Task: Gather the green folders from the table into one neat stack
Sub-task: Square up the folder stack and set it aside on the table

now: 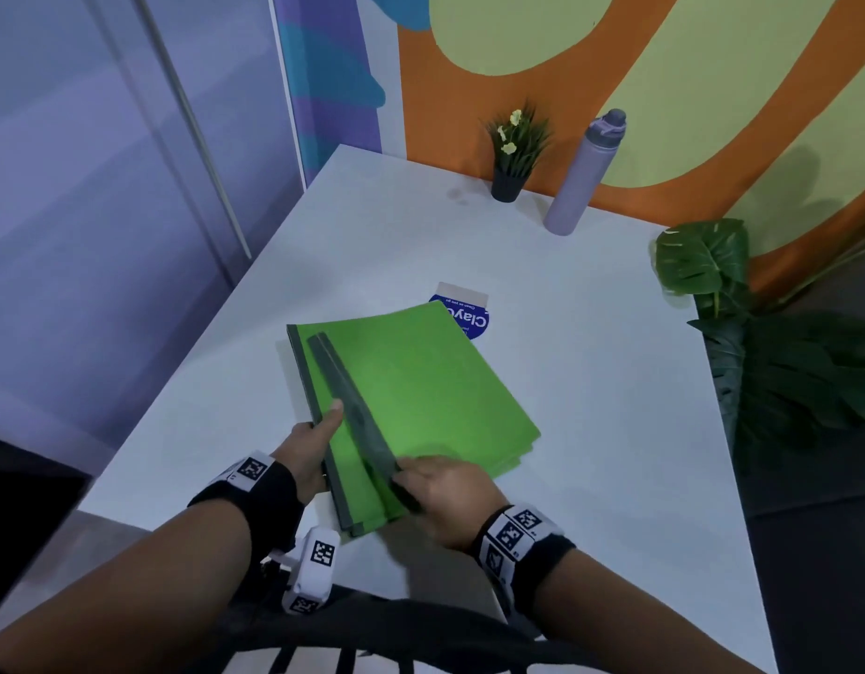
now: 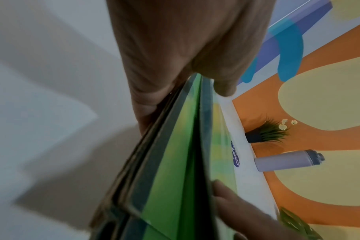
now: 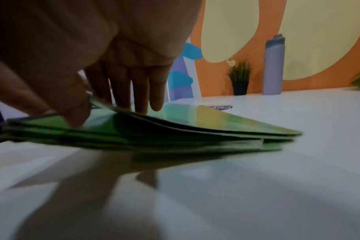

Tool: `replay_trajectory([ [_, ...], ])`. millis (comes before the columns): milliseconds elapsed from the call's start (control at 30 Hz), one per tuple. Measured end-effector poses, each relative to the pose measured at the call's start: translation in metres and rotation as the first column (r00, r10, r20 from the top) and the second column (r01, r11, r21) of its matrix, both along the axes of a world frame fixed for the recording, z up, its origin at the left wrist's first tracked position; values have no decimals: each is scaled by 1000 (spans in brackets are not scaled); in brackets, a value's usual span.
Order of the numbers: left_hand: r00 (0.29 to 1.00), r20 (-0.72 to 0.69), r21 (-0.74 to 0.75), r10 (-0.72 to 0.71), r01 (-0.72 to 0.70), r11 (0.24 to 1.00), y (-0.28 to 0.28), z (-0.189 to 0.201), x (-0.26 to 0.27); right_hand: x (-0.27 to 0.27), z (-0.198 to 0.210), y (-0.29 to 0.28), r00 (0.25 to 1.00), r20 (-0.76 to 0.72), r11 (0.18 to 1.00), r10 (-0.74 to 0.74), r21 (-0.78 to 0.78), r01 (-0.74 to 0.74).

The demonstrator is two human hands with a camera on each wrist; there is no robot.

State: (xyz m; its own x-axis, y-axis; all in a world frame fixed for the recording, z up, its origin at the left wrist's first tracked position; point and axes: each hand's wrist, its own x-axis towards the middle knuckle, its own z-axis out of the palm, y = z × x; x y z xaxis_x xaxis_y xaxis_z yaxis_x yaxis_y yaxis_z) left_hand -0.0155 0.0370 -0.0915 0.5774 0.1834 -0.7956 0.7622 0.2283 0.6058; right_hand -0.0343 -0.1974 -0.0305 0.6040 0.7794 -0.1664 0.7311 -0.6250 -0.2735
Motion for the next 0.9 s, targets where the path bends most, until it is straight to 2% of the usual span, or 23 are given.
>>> replay_trajectory([
  [67, 999, 14, 96, -39, 37, 995, 6, -28, 2, -3, -7, -1, 989, -112, 995, 99, 22, -97],
  [133, 997, 77, 120, -23, 14, 993, -10, 6, -3, -3, -8, -6, 966, -236, 993, 108, 70, -94],
  [167, 996, 92, 138, -14, 1, 990, -20, 29, -8, -2, -6, -10, 954, -293, 994, 60, 101, -31],
  [233, 995, 98, 188, -14, -5, 982, -24, 33, -9, 11, -6, -22, 941, -322, 968, -103, 186, 170],
  [300, 992, 120, 231, -40, 11, 973, -22, 34, -9, 31, -7, -39, 883, -330, 878, -335, 231, 419],
  [367, 983, 169, 223, -75, 36, 974, -19, 36, -8, 50, -3, -56, 746, -338, 737, -574, 184, 651],
  [433, 958, 262, 181, -121, 75, 981, -18, 48, -11, 64, 4, -70, 542, -441, 572, -715, 78, 817],
  [500, 921, 338, 169, -193, 142, 975, -17, 58, -14, 74, 8, -82, 371, -625, 447, -687, 40, 894],
  [600, 858, 413, 185, -305, 249, 951, -19, 75, -15, 81, 10, -93, 244, -792, 316, -560, 68, 946],
  [667, 817, 434, 246, -379, 297, 923, -22, 86, -11, 83, 12, -95, 218, -846, 195, -486, 138, 971],
  [733, 802, 442, 276, -401, 303, 912, -27, 100, -5, 83, 19, -92, 264, -840, 73, -475, 261, 962],
  [833, 769, 509, 267, -387, 287, 920, -33, 116, 9, 86, 32, -88, 349, -785, 21, -512, 395, 918],
  [900, 745, 542, 310, -389, 253, 916, -33, 119, 17, 83, 39, -83, 413, -789, -7, -455, 467, 884],
])
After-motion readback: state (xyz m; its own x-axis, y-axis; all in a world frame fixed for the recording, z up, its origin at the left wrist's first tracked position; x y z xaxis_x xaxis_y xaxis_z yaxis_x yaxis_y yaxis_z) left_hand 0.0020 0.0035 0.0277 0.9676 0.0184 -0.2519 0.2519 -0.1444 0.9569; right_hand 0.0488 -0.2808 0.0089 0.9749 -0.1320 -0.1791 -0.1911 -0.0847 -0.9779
